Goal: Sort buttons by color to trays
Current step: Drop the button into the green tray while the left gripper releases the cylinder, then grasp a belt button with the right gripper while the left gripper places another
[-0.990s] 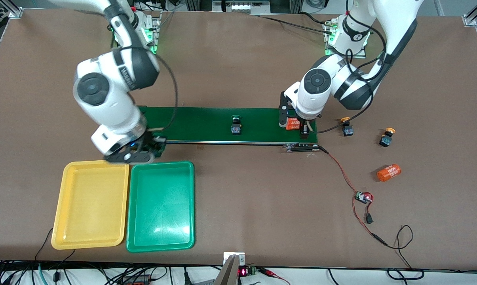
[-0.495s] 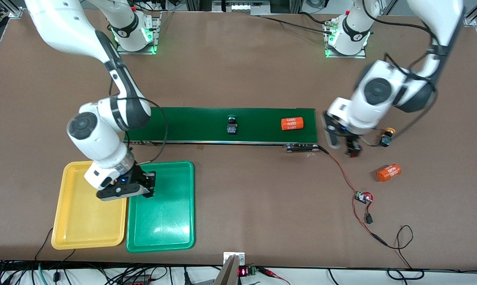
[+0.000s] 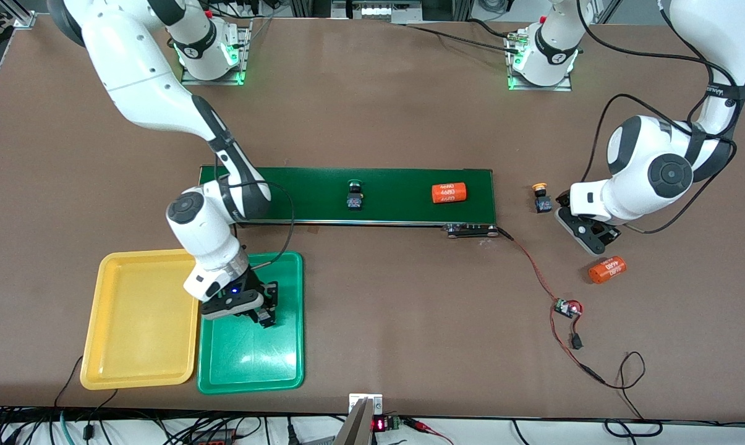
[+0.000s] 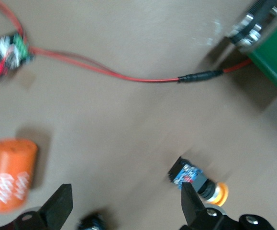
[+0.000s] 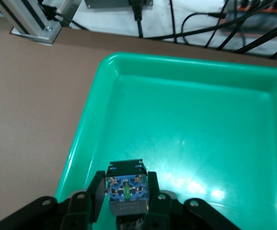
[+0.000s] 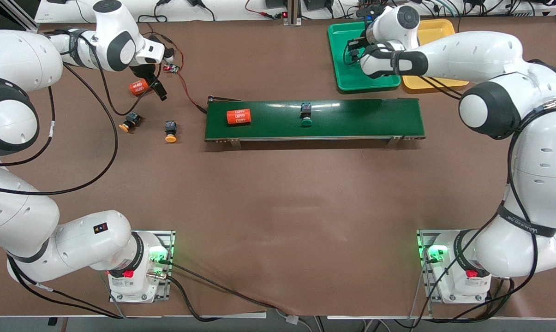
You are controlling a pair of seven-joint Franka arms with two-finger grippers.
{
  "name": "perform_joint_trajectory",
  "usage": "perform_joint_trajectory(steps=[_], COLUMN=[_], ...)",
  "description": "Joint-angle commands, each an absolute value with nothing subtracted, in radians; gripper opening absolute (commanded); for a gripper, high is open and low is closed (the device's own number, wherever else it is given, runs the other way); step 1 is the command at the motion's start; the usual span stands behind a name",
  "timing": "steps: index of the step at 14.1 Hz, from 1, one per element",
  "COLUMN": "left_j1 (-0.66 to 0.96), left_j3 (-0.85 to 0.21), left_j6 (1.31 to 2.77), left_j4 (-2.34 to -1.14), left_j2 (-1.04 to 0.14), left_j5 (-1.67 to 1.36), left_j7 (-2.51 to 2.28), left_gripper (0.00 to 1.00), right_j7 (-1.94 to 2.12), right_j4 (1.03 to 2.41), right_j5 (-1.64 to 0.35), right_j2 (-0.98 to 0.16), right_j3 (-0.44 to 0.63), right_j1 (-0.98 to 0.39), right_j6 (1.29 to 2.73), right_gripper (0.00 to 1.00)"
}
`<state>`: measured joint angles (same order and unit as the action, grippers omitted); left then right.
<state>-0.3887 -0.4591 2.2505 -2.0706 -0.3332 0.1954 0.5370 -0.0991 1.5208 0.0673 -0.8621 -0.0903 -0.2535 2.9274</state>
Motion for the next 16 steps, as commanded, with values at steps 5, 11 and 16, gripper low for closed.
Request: perform_joint_trajectory(steps=[5,11,16], left_j1=[-0.379,-0.379,-0.377], left_j3=[-0.446,-0.414,-0.413], left_j6=[2.22,2.241,2.241], left_j4=[-2.102,-2.149,-2.184], left_j2=[-0.374,-0.42,-0.433], left_j5=[0.042,-0.035,-0.034], left_j7=[0.08,-0.031,-0.091], left_gripper=[1.0,1.0,1.0], right_j7=[-0.084,-0.198,-0.302], right_j4=[1.496,1.497,1.636], right_j5=[0.071,0.063,0.06], right_j2=[-0.855,-0.678,-0.432], right_j3=[-0.095,-0.097,-0.104], right_j1=[-0.253,-0.261,-0.262], right_j6=[2.872,2.44,2.113], right_gripper=[1.0,1.0,1.0])
